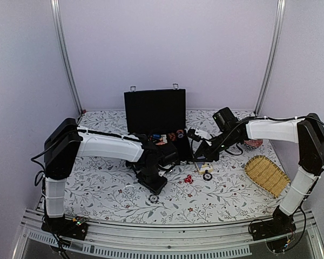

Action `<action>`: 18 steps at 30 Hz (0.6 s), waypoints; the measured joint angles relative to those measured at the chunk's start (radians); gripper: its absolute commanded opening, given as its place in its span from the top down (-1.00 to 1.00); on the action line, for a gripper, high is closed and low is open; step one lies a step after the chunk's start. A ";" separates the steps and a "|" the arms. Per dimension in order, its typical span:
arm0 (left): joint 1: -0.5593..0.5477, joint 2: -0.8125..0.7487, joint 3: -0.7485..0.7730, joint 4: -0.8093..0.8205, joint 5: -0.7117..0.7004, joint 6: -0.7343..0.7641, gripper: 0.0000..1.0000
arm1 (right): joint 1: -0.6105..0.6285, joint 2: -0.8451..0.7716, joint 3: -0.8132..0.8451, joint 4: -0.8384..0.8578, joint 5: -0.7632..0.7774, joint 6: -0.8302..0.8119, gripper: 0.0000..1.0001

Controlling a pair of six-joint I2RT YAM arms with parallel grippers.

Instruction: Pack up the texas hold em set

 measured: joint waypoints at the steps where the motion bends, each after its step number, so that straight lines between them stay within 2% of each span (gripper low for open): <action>1: -0.003 0.003 0.001 -0.002 -0.006 0.001 -0.04 | 0.000 0.000 0.000 0.000 0.000 0.000 0.36; 4: -0.004 0.005 0.003 -0.005 -0.019 0.000 -0.04 | 0.000 0.000 0.000 -0.001 0.000 0.000 0.36; 10: -0.004 0.006 0.006 -0.001 -0.006 0.003 0.10 | 0.000 0.000 0.000 -0.001 0.000 0.000 0.36; 15: -0.004 0.006 0.006 0.014 0.011 0.007 0.11 | 0.000 0.001 0.000 -0.002 0.000 0.000 0.36; 18: -0.005 0.006 0.006 0.024 0.013 0.009 0.22 | 0.000 0.001 0.000 -0.005 0.000 -0.001 0.36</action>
